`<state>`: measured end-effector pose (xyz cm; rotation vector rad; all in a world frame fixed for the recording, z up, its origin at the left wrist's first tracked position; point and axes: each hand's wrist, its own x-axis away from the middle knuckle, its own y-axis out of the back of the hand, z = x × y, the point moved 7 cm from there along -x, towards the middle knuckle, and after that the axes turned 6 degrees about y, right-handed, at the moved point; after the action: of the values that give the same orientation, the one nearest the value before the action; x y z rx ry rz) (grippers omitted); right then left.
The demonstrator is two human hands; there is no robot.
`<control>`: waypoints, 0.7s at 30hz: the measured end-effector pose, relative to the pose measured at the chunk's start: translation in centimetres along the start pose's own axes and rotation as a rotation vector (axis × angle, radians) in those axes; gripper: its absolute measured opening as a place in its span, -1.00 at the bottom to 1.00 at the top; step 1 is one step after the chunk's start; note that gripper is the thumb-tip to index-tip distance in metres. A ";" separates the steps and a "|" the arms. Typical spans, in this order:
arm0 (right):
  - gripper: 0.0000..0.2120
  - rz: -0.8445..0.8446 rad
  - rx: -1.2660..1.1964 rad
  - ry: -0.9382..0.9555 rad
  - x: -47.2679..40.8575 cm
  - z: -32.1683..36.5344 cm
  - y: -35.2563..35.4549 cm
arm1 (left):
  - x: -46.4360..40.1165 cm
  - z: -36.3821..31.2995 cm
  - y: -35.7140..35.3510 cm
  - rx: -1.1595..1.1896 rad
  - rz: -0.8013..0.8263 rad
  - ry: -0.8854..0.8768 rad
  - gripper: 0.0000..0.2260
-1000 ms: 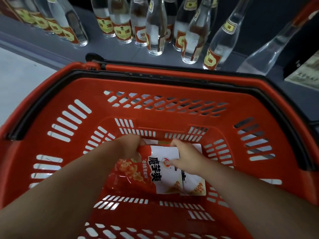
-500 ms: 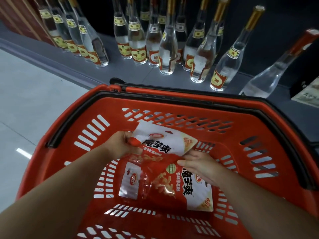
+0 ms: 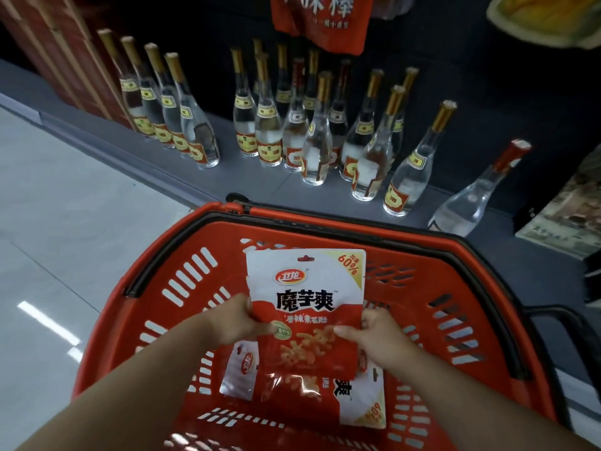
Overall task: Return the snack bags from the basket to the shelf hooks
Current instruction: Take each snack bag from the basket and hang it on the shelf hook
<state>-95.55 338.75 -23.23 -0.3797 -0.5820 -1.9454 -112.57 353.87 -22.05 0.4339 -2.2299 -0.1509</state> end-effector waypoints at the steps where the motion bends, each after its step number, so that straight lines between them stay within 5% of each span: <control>1: -0.85 -0.024 -0.009 0.005 1.0 1.1 0.5 | 1.0 -0.7 0.1 0.032 -0.019 -0.018 -0.75; 5: -0.87 -0.149 -0.067 0.018 7.3 7.5 3.0 | 7.7 -5.9 1.1 0.181 -0.077 -0.058 -0.93; 7: -0.89 -0.168 -0.092 0.035 11.0 12.3 4.4 | 12.3 -9.9 2.0 0.244 -0.081 -0.111 -0.85; 21: -0.93 -0.267 -0.066 0.362 35.6 59.2 17.5 | 48.9 -46.0 17.1 0.347 -0.181 -0.483 -0.89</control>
<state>-94.39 338.40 48.03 0.0164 -0.3454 -2.2254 -110.57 354.02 47.20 0.8634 -2.6992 0.0458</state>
